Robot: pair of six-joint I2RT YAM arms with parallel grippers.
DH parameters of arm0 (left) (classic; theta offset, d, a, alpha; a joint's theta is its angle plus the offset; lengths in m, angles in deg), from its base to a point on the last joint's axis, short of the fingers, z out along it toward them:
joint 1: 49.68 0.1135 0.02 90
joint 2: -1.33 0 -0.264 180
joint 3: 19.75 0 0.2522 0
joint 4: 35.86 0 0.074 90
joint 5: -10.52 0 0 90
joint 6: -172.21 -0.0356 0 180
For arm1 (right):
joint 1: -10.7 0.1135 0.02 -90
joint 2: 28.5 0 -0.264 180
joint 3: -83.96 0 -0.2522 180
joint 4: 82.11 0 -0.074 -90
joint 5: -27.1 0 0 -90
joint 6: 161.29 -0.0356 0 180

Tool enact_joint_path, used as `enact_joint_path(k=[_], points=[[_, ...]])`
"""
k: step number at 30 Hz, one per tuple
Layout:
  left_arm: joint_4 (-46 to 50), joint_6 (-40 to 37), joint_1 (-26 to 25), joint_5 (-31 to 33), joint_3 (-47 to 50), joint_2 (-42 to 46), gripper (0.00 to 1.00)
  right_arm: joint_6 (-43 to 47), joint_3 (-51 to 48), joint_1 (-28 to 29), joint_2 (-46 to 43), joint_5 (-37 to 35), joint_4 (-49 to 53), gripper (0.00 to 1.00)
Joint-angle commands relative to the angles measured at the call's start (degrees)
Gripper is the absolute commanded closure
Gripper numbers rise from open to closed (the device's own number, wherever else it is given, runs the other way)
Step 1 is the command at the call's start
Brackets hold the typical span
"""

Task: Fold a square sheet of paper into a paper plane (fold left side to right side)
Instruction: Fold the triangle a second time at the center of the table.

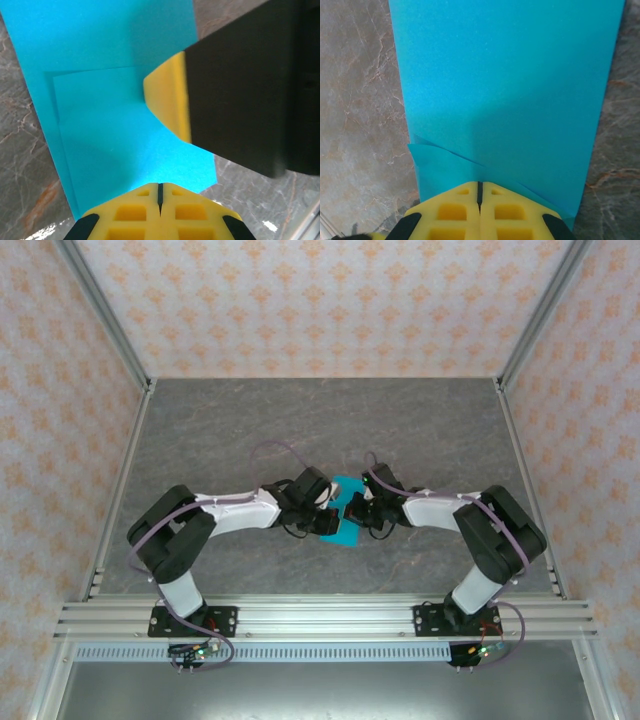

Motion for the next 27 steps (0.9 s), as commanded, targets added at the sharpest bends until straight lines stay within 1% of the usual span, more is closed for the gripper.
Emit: enact_joint_path(k=[1, 6, 9, 19, 27], points=[[-0.78, -1.18, 0.38, -1.49, -2.21, -1.39, 1.0, 1.05, 0.81, 0.23, 1.25, -2.17, 3.94, 1.0], [1.19, -1.31, 0.6, 2.37, -2.46, -2.67, 1.0, 1.14, 0.75, 0.24, 1.3, -2.17, 4.0, 1.0], [-0.55, -0.48, 0.71, 1.54, -1.42, -2.85, 1.0, 1.16, 0.74, 0.23, 1.42, -2.21, 4.13, 1.0], [-1.87, -0.06, 0.73, 0.58, 0.96, -4.07, 1.0, 1.26, 0.85, 0.23, 1.31, -2.4, 4.73, 1.0], [-1.85, 3.94, 1.87, 0.45, 4.17, -4.11, 1.0, 1.47, 0.85, 0.23, 0.95, -2.91, 5.44, 1.0]])
